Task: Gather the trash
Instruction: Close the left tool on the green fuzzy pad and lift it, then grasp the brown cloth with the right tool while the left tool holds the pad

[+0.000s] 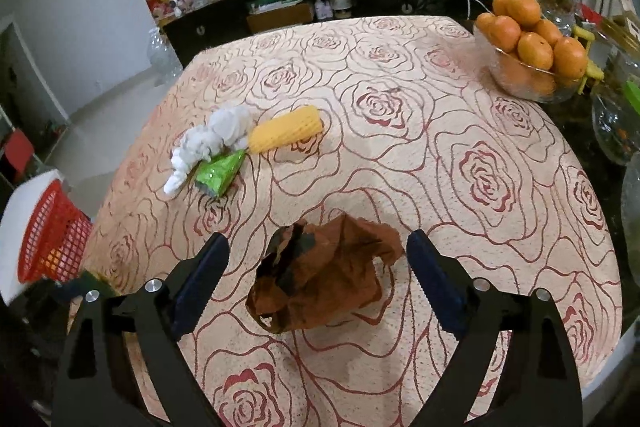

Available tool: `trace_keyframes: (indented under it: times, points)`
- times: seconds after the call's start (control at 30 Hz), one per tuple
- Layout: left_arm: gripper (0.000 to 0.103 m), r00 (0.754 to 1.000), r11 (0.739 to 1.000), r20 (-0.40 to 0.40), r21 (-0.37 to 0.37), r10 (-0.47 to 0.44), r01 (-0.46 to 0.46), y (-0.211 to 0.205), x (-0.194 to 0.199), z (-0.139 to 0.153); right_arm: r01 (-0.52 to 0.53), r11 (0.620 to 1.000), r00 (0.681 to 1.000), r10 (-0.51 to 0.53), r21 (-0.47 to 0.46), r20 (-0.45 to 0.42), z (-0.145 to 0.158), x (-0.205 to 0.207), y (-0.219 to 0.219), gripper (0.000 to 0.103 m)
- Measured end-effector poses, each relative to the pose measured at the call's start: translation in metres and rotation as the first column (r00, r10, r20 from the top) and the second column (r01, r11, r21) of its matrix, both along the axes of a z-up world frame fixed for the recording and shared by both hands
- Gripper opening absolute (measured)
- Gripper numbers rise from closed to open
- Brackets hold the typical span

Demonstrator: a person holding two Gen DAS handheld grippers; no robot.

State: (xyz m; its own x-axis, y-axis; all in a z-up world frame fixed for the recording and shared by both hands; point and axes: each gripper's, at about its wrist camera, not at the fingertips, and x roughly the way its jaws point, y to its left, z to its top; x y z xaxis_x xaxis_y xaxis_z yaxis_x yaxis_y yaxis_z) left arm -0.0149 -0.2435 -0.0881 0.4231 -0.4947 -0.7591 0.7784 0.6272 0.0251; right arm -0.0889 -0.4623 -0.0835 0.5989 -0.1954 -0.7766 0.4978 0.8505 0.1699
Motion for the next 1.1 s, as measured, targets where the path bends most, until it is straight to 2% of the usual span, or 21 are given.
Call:
trace_keyframes:
  times: [0.1,0.37,0.53,0.57,0.83,1.1]
  points:
    - [0.053,0.999,0.999,-0.007,-0.023,0.035,-0.035,0.008,0.009,0.007,0.003,1.0,1.0,-0.004,-0.021,-0.025,-0.008,0.005,0.003,0.095]
    - [0.053,0.996,0.995,0.0,-0.051,0.086,-0.085,0.024,0.02,0.017,-0.013,1.0,0.998,0.011,-0.025,-0.065,-0.03,0.019,0.002,0.096]
    - [0.053,0.994,0.993,0.006,-0.059,0.106,-0.106,0.033,0.023,0.02,-0.023,0.996,0.995,0.015,-0.087,-0.096,-0.036,0.026,0.007,0.095]
    - [0.053,0.994,0.992,0.008,-0.06,0.11,-0.11,0.034,0.024,0.02,-0.025,0.996,0.995,0.016,-0.091,-0.098,-0.036,0.027,0.007,0.094]
    - [0.053,0.99,0.988,0.015,-0.069,0.137,-0.136,0.041,0.029,0.025,-0.023,0.996,0.993,0.013,-0.087,-0.116,-0.038,0.031,0.005,0.064]
    - [0.053,0.986,0.983,0.027,-0.079,0.166,-0.163,0.046,0.034,0.031,-0.051,0.993,0.998,0.045,-0.111,-0.054,-0.016,0.034,0.02,0.062]
